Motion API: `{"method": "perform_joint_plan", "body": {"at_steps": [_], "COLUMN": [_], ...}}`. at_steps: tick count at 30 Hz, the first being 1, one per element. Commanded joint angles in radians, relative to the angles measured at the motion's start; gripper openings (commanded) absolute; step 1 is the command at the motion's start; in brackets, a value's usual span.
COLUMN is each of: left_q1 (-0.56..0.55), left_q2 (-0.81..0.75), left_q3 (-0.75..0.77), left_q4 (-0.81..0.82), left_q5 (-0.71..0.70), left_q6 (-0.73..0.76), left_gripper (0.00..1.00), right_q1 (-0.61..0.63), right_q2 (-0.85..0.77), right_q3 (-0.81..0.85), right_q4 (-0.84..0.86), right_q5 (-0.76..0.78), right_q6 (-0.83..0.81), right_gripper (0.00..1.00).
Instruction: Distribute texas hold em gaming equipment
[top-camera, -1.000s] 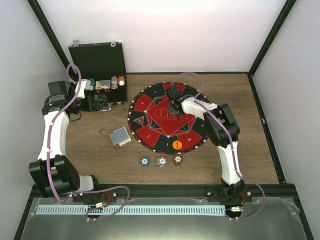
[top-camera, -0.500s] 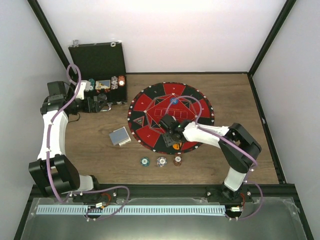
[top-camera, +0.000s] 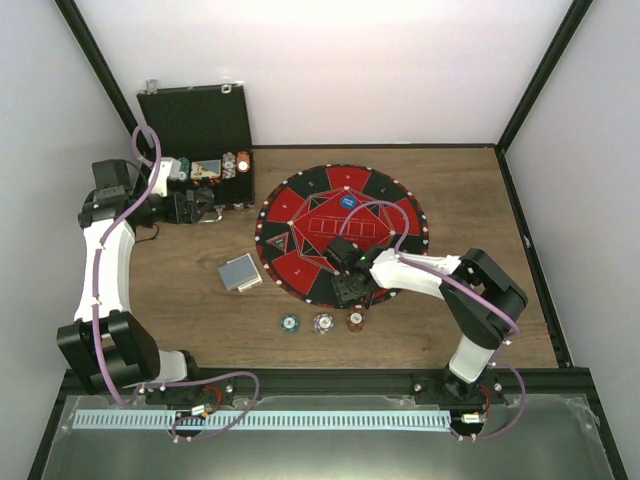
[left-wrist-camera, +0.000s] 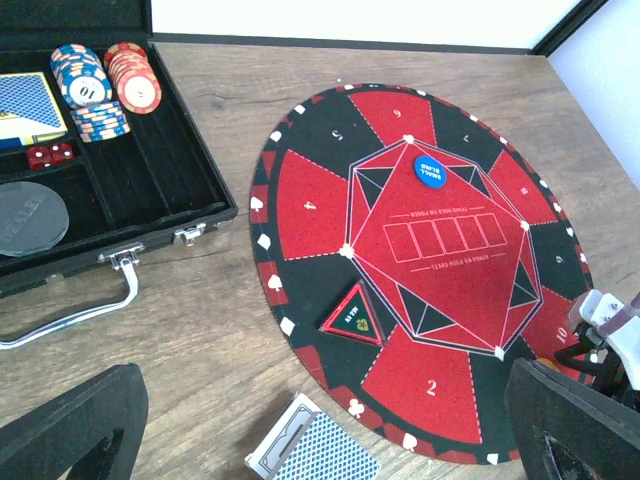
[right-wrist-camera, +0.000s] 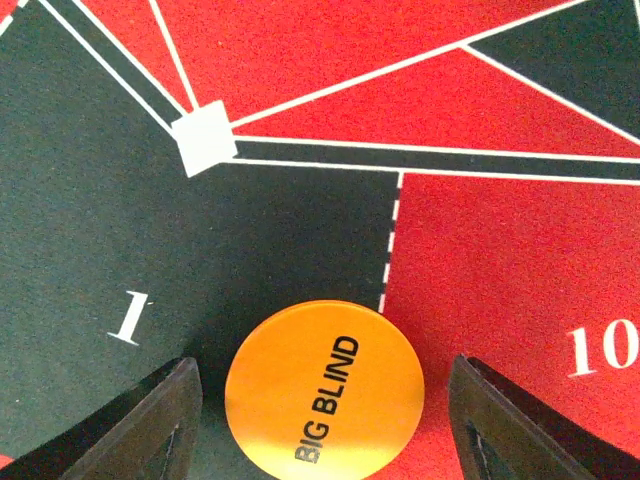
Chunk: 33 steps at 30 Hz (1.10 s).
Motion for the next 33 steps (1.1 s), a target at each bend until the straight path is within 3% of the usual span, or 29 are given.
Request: {"method": "perform_joint_plan", "body": {"at_steps": [1,10,20,30,33], "left_q1": [0.007,0.006,0.007,0.006,0.007], "left_q2": [-0.019,-0.020,-0.019,-0.004,-0.003], "left_q3": [0.033,0.059,0.075,0.082,0.084], "left_q4": [-0.013,-0.032,-0.020,-0.018,-0.018], "left_q5": [0.023,0.025,0.012,0.021,0.022], "left_q6": [0.015,0.027,0.007,0.005,0.005], "left_gripper": [1.00,1.00,1.00,1.00,1.00], "right_q1": [0.004,-0.014,-0.186,-0.343,-0.362], "right_q2": [-0.015,-0.010,-0.039,-0.063,-0.048], "right_q3": [-0.024,-0.046,-0.088,-0.052,-0.039], "right_q4": [-0.002,-0.038,-0.013,-0.007,-0.005], "right_q5": [-0.020,0.034,0.100,0.155,0.140], "right_q6": [0.005,0.021,0.031,-0.024,-0.032], "right_gripper": [0.70,0.65,0.50,0.47,0.52]}}
